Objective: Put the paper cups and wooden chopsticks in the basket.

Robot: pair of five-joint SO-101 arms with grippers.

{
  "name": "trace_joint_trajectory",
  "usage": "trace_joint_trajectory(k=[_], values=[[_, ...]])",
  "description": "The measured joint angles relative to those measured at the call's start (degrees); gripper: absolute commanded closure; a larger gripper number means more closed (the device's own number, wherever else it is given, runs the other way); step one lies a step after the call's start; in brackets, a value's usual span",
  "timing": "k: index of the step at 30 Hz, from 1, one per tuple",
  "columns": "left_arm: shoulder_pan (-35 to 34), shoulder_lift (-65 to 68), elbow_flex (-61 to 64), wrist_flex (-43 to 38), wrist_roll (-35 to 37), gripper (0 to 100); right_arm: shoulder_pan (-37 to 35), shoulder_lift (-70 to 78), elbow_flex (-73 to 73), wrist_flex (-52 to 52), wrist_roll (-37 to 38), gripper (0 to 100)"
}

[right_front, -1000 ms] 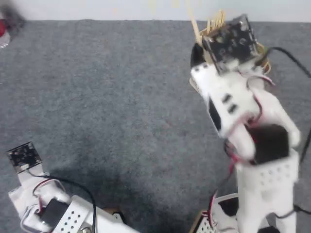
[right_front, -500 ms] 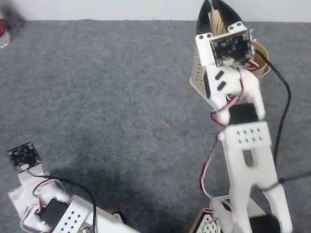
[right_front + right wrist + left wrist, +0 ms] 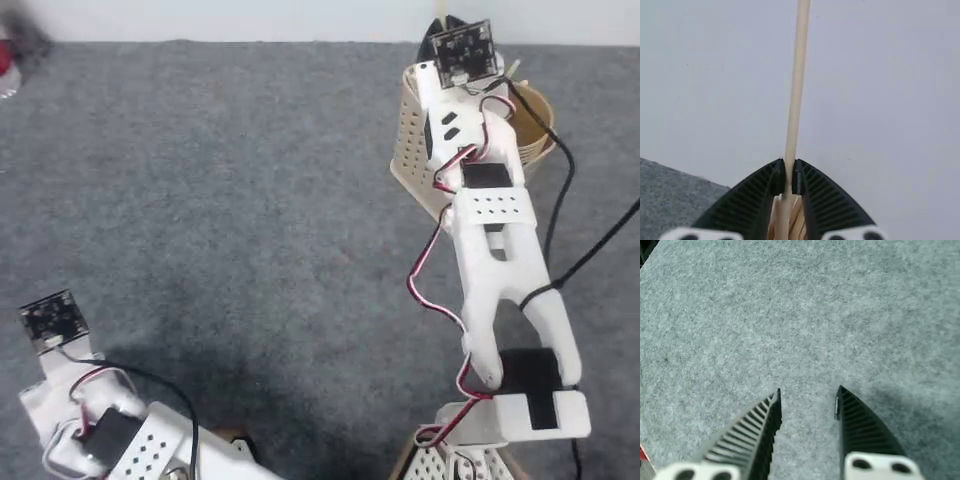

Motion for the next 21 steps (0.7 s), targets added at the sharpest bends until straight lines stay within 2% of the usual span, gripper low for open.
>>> trace_joint_trajectory(k=[4,13,18,21], values=[[0.4,0.0,0.0,0.0,0.0,83,0.3,0.0,-0.3,2.2,0.0,87.0],[0.5,0.0,0.0,0.0,0.0,83,0.4,-5.8,-0.3,8.7,0.1,87.6],[0.5,0.0,0.0,0.0,0.0,83,2.4,-10.4,-0.5,13.0,0.1,87.6],[0.5,0.0,0.0,0.0,0.0,83,5.3,-14.2,-4.7,19.1,-1.2,87.6]])
